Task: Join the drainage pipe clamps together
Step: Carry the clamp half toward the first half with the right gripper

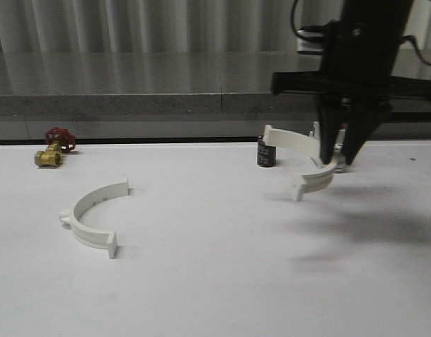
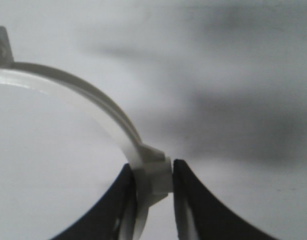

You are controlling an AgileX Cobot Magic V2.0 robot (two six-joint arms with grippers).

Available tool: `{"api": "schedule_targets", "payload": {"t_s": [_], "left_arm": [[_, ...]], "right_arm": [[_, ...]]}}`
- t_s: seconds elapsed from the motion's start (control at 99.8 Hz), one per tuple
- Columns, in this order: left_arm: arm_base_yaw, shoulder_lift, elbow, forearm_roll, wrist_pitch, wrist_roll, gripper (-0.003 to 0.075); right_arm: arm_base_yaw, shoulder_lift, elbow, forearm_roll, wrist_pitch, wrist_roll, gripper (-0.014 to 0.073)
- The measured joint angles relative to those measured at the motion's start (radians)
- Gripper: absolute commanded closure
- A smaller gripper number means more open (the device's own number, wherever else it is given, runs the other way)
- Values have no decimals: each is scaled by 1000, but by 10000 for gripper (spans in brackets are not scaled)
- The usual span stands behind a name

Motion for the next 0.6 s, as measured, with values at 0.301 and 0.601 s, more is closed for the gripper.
{"api": "schedule_targets", "payload": {"t_s": [0.301, 0.601], "left_arm": [[0, 0, 0, 0, 0, 0, 741], [0, 0, 0, 0, 0, 0, 741]], "right_arm": [[175, 176, -186, -36, -11, 168, 620], [267, 324, -363, -47, -11, 300, 620]]}}
